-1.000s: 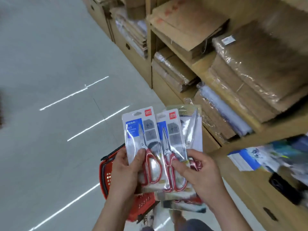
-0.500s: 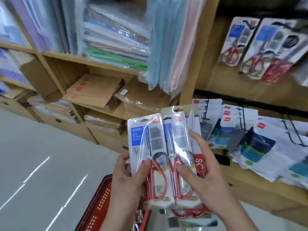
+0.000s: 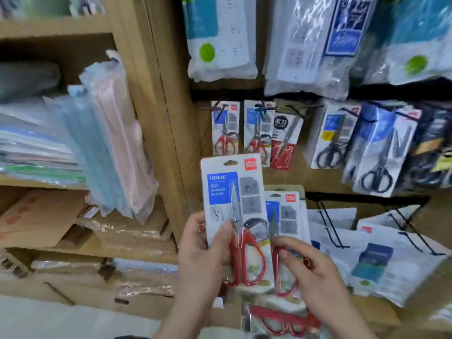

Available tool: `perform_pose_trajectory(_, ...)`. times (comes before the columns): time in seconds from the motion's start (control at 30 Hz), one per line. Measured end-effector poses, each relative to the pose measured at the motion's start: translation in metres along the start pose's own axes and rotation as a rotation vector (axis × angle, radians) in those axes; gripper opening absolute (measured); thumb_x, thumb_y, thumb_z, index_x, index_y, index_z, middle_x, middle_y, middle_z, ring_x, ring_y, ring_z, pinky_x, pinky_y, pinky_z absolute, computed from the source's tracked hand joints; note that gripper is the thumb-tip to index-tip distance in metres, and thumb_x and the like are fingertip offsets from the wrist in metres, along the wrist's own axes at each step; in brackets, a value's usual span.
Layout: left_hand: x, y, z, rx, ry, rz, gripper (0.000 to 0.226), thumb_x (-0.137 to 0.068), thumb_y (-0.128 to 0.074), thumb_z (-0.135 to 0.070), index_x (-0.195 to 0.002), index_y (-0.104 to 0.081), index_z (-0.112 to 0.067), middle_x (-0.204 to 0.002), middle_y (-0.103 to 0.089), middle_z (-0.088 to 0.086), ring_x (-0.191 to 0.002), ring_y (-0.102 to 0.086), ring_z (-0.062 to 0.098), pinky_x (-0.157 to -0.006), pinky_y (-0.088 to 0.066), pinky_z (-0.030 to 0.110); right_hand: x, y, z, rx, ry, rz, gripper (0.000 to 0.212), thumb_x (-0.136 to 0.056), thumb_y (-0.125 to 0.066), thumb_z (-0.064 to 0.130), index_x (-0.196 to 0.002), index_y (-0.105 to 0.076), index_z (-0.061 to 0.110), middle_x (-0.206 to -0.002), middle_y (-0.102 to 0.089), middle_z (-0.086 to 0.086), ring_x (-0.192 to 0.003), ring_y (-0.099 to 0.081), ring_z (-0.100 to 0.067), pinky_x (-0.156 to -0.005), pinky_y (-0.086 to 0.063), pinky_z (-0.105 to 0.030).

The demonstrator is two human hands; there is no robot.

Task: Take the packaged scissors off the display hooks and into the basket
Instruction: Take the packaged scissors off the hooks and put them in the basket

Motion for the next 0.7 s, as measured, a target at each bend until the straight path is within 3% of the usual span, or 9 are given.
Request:
perform_pose_trajectory(0.07,-0.020,-0.020,0.001,0.022,0.011,-0.019,0.008,-0.090,-0.064,-0.027,-0.086,-0.062,-0.021,-0.058,-0.063,-0.003,-0.045,-0.052,0.012,-0.045,-0.044,0.032,-0.021,0.017,-0.002,-0.021,0.004,0.022,0.039,-0.094,-0.062,0.007,-0.084,-0.078,0.040,-0.097,-0.072,0.028,-0.096,-0.061,0.015,-0.076,-0.041,0.002)
perform_pose_trajectory(0.17,-0.042,-0.038,0.003,0.015,0.023,-0.040,0.009,-0.096,-0.059,-0.022,-0.088,-0.060,-0.017,-0.050,-0.056,-0.004,-0.040,-0.043,0.010,-0.039,-0.036,0.025,-0.047,0.020,0.005,-0.008,0.025,0.085,0.040,-0.094,-0.062,0.011,-0.081,-0.077,0.046,-0.096,-0.071,0.030,-0.095,-0.063,0.012,-0.076,-0.043,0.000)
perform_pose_trajectory(0.23,-0.057,-0.043,0.001,-0.010,0.001,-0.070,0.008,-0.097,-0.059,-0.021,-0.094,-0.060,-0.013,-0.056,-0.062,-0.001,-0.043,-0.051,0.011,-0.043,-0.042,0.026,-0.063,0.015,0.009,-0.015,0.046,0.119,0.031,-0.093,-0.064,0.016,-0.084,-0.075,0.043,-0.094,-0.072,0.028,-0.093,-0.064,0.010,-0.076,-0.044,-0.002)
perform_pose_trajectory(0.3,-0.072,-0.040,-0.004,-0.008,-0.018,-0.126,0.008,-0.098,-0.058,-0.019,-0.096,-0.060,-0.012,-0.066,-0.068,0.004,-0.050,-0.058,0.011,-0.046,-0.048,0.024,-0.075,0.007,0.013,-0.065,0.038,0.132,0.008,-0.084,-0.067,0.036,-0.086,-0.074,0.040,-0.094,-0.072,0.028,-0.093,-0.064,0.010,-0.075,-0.043,-0.001)
perform_pose_trajectory(0.4,-0.103,-0.031,-0.017,-0.057,-0.064,-0.205,0.006,-0.098,-0.059,-0.020,-0.095,-0.061,-0.015,-0.080,-0.075,0.003,-0.067,-0.070,0.016,-0.061,-0.057,0.030,-0.097,-0.005,0.015,-0.103,0.037,0.158,0.031,-0.065,-0.068,0.054,-0.088,-0.072,0.034,-0.095,-0.069,0.028,-0.096,-0.061,0.010,-0.075,-0.041,0.000)
perform_pose_trajectory(0.53,-0.139,-0.024,-0.024,-0.112,-0.092,-0.192,0.009,-0.098,-0.059,-0.022,-0.096,-0.060,-0.013,-0.088,-0.076,0.006,-0.081,-0.072,0.024,-0.075,-0.058,0.045,-0.120,-0.022,0.017,-0.117,0.016,0.156,0.033,-0.055,-0.076,0.057,-0.083,-0.072,0.040,-0.099,-0.066,0.032,-0.099,-0.056,0.017,-0.077,-0.042,-0.004)
perform_pose_trajectory(0.7,-0.164,-0.021,-0.023,-0.144,-0.062,-0.128,0.006,-0.098,-0.059,-0.023,-0.099,-0.058,-0.018,-0.089,-0.077,0.001,-0.081,-0.075,0.022,-0.069,-0.060,0.038,-0.140,-0.034,0.018,-0.089,0.002,0.112,0.028,-0.059,-0.084,0.045,-0.083,-0.071,0.039,-0.096,-0.069,0.026,-0.092,-0.060,0.014,-0.070,-0.042,0.000)
Point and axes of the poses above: each hand's wrist, its own x-axis away from the middle knuckle, its own y-axis out of the back of the hand, z = x × y, the point moved 8 cm from there along -x, towards the middle knuckle
